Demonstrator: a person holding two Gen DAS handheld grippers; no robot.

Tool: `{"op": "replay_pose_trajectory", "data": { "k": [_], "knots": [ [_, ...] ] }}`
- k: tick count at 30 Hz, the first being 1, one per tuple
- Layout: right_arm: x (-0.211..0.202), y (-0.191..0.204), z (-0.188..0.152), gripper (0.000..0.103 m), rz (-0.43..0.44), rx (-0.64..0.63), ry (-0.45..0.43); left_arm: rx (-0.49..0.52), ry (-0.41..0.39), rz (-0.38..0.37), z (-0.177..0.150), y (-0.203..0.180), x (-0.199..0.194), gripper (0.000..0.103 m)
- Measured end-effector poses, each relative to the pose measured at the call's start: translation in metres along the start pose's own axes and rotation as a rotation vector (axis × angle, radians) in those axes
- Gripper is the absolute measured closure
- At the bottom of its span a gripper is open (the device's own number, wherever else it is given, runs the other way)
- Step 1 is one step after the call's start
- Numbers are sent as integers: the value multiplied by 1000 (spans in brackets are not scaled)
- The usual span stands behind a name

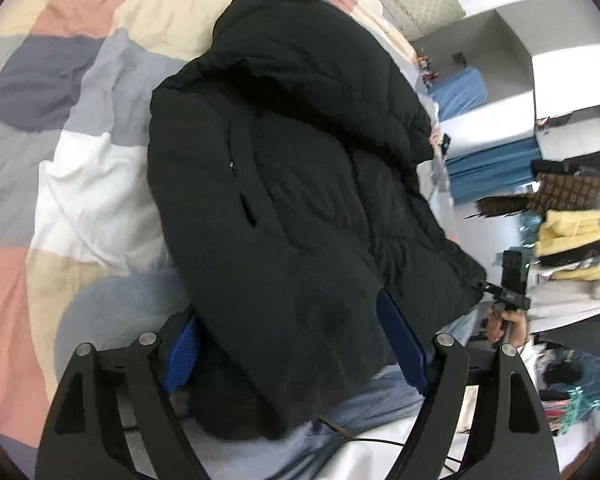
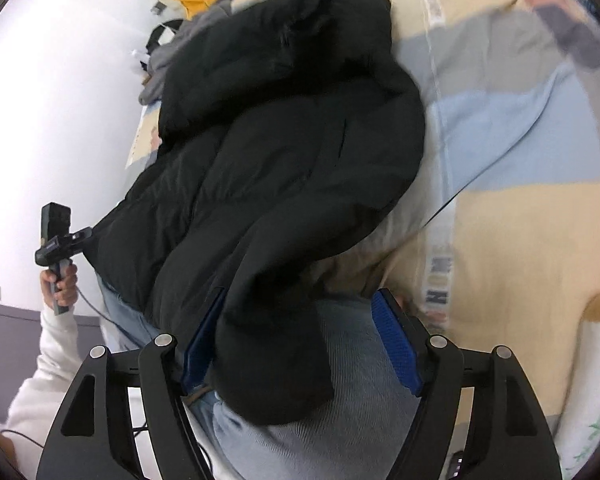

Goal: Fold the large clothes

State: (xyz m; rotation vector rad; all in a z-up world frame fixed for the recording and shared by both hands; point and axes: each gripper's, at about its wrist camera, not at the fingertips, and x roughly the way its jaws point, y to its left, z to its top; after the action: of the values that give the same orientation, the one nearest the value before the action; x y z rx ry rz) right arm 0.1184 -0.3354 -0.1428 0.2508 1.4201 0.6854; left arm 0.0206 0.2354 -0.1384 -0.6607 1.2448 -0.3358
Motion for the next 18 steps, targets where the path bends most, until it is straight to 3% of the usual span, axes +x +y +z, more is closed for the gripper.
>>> {"op": "replay_pose_trajectory", "data": {
  "k": [3, 5, 9, 10, 11, 13, 18],
  "knots": [
    [14, 14, 4, 31, 23, -59, 32, 19, 33, -33, 4, -9, 10, 25],
    [19, 29, 4, 39, 16, -116, 39, 38, 42, -70, 5, -17, 15, 27],
    [29, 57, 5, 69, -39, -210, 75, 80, 55, -93, 5, -30, 25, 33],
    [28, 61, 5, 78, -58, -214, 71, 87, 53, -81, 4, -32, 26, 45],
    [25, 65, 5, 82, -68, -220, 62, 91, 49, -51, 5, -34, 26, 64],
    [15, 73, 4, 91, -84, -238, 13, 58, 30, -42, 8, -33, 21, 85],
    [-31, 90, -4, 94, -80, -268, -168, 44, -62, -105, 7, -34, -10, 92]
  ]
}}
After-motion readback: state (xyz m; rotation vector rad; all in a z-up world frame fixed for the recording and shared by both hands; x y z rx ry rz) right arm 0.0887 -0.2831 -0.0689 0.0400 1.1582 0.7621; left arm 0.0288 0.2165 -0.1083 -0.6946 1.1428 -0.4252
